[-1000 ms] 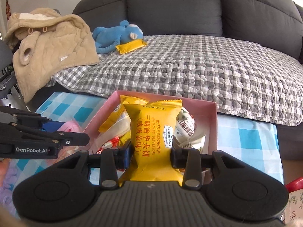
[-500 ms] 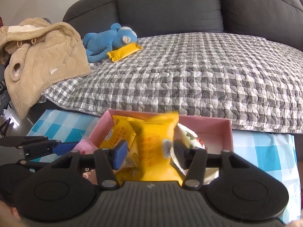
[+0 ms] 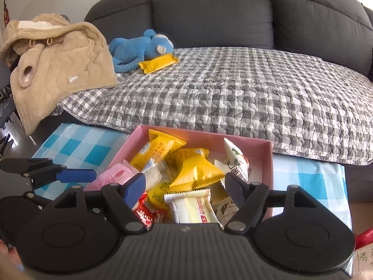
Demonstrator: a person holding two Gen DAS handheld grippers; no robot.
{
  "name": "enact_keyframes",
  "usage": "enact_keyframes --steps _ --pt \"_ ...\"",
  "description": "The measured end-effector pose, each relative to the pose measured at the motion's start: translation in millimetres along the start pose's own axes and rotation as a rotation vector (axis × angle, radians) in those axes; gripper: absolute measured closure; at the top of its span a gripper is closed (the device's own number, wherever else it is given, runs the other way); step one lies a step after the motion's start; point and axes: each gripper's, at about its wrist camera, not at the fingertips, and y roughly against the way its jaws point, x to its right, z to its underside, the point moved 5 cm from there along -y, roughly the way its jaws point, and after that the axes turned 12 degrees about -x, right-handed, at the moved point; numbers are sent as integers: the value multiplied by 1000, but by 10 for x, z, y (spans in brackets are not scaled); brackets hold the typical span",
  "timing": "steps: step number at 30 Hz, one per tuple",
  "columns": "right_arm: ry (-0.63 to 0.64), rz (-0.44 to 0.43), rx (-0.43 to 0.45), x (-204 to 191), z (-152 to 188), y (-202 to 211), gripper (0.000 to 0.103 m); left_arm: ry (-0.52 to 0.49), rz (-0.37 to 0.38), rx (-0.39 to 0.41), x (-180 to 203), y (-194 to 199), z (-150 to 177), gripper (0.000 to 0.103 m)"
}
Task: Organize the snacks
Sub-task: 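Move both tools back over the remaining snacks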
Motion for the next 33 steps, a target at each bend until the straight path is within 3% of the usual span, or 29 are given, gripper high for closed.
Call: enact_keyframes --steps 8,21,33 --pt "18 37 -12 -88 234 208 20 -22 1 -28 147 176 322 19" --pt "-26 101 -85 -63 738 328 16 11 -7 -133 324 218 859 16" --pt "-70 114 -111 120 1050 345 11 -88 6 -173 746 43 1154 16"
